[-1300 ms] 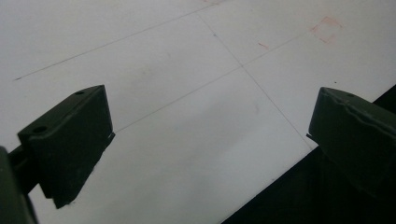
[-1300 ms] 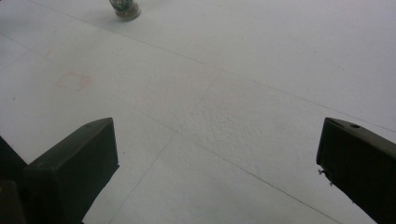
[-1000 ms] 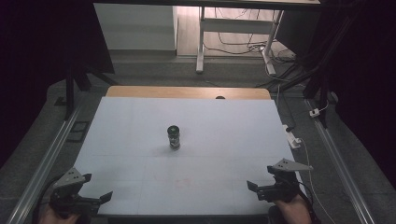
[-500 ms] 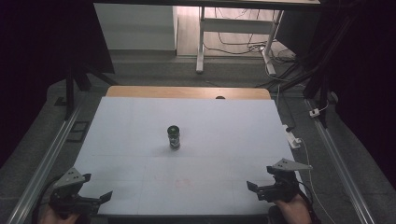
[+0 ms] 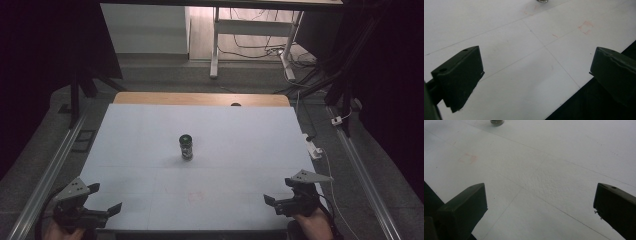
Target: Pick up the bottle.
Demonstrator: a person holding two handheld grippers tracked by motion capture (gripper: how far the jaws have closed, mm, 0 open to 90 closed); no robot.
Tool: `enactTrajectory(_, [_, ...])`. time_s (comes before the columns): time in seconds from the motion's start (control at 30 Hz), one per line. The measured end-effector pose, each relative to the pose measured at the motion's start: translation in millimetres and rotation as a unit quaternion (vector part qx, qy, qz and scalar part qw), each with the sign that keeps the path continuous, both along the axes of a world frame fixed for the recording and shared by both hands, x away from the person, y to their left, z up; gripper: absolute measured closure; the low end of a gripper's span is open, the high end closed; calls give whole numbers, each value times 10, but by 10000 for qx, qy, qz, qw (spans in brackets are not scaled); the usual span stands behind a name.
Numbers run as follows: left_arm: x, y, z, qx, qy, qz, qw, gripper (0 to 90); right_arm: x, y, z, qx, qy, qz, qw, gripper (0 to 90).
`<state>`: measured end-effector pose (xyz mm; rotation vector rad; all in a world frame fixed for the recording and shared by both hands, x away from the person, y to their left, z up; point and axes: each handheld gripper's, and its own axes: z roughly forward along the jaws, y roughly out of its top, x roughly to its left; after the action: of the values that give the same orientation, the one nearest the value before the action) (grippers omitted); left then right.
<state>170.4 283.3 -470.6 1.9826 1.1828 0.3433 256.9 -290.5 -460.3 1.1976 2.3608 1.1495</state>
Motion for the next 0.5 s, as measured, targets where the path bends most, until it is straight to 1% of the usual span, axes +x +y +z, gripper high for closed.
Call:
enactTrajectory(0.17, [44,-15,0,2,-48,-119,9999,0,1,5,-3,-9,1,16,10000,0])
enactTrajectory(0.33, [91,-48,-7,-14,-17,-239,9997,0,1,8,-3,-18,2,30,10000,0])
enactTrajectory(0.5, [157,-89,-26,-112,7,-444,9990,0,3,11,-4,-29,12,46,10000,0])
